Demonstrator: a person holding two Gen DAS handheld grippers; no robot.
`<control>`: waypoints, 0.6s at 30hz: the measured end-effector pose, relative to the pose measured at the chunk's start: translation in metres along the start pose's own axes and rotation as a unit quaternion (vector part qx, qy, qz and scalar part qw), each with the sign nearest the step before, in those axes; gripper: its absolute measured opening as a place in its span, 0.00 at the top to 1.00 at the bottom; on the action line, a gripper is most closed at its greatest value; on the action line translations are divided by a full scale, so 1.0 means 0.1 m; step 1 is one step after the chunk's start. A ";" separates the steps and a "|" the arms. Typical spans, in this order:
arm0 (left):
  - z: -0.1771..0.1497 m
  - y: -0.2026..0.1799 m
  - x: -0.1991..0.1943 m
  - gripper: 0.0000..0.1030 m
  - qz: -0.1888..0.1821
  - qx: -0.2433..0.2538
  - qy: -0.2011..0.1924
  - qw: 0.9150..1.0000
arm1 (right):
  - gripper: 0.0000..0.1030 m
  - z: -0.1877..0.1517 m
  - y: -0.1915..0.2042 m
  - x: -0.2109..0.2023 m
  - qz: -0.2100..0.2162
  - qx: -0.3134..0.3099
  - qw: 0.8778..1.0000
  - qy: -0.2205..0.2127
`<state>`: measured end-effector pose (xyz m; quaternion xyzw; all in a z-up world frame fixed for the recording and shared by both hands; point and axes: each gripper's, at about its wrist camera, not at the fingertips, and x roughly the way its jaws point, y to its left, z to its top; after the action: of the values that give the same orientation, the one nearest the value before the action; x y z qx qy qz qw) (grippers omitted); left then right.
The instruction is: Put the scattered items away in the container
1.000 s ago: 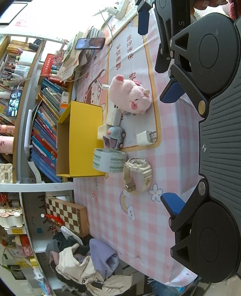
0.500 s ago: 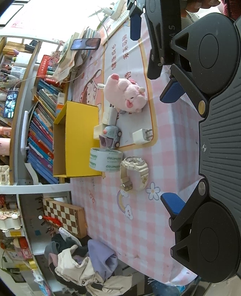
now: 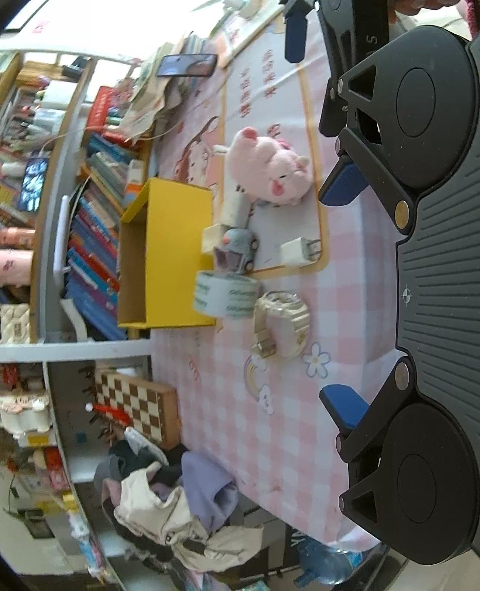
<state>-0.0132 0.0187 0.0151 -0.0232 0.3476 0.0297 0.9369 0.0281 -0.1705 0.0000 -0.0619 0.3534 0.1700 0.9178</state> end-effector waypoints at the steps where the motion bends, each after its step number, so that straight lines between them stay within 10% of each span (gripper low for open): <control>1: 0.01 0.00 0.00 0.00 -0.001 -0.003 -0.002 1.000 | 0.00 0.01 -0.01 -0.01 -0.001 0.000 1.000 -0.005; 18: 0.11 -0.01 -0.02 0.00 -0.016 -0.005 -0.020 1.000 | 0.00 0.11 -0.19 -0.08 0.006 -0.003 0.999 -0.036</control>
<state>-0.0075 0.0181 0.0254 -0.0328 0.3283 0.0169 0.9439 0.0361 -0.1883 0.0132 -0.0563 0.3199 0.1790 0.9287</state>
